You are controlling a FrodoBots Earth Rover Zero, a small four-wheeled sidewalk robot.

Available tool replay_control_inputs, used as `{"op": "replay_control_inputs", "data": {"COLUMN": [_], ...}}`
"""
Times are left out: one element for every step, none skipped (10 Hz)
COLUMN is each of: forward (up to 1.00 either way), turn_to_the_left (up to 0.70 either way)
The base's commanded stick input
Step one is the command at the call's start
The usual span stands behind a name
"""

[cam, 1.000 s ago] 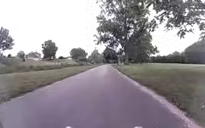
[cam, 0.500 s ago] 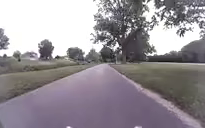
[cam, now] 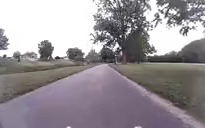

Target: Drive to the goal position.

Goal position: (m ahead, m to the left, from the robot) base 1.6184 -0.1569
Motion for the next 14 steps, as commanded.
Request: {"op": "replay_control_inputs", "data": {"forward": [0.70, 0.70, 0.70, 0.70, 0.70, 0.70, 0.70, 0.70, 0.70, 0.70, 0.70, 0.70, 0.70, 0.70], "turn_to_the_left": [0.00, 0.00, 0.00, 0.00, 0.00, 0.00, 0.00, 0.00, 0.01, 0.01, 0.01, 0.00, 0.00, 0.00]}}
